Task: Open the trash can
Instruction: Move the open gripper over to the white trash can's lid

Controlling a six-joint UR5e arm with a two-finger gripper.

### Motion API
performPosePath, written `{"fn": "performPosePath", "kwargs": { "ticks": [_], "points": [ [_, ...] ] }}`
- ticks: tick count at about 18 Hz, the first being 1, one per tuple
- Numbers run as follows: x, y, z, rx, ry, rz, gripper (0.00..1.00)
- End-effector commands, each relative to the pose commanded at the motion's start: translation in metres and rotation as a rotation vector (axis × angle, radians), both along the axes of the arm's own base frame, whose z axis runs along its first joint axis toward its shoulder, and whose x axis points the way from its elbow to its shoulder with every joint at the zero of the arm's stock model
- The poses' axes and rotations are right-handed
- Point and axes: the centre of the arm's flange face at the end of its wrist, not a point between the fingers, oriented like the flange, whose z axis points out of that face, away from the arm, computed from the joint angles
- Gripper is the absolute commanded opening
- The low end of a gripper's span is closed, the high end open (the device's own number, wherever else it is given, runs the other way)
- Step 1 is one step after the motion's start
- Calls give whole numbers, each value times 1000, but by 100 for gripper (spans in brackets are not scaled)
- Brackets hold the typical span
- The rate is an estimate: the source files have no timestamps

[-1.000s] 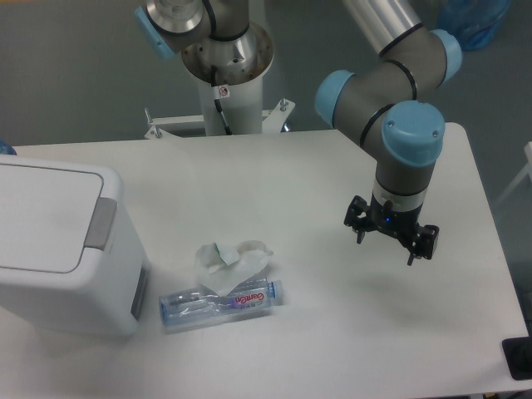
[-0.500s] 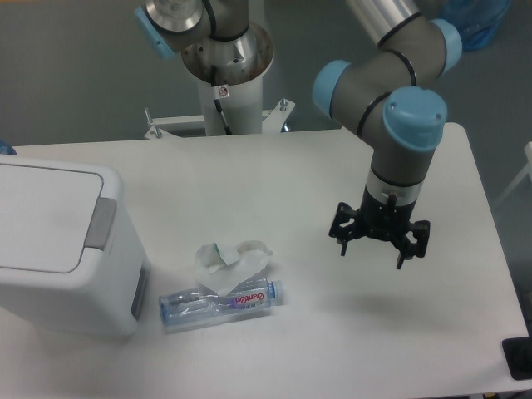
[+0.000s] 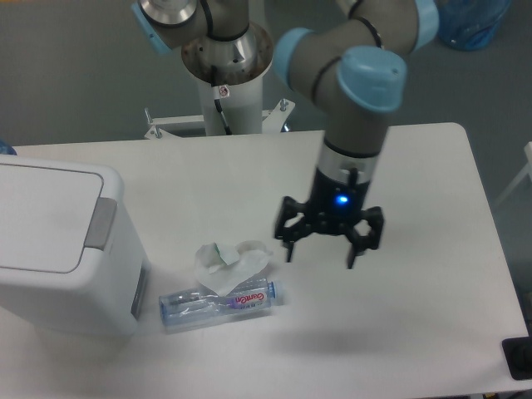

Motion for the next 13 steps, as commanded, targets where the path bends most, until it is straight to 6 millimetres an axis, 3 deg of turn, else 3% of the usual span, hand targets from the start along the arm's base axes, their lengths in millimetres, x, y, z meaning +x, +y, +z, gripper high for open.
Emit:
{"fn": "performPosePath", "kwargs": {
  "ticks": [3, 6, 13],
  "points": [
    [26, 8, 22, 33, -3, -4, 100],
    [43, 13, 30, 69, -33, -23, 100],
    [123, 45, 51, 92, -77, -62, 100]
  ]
}}
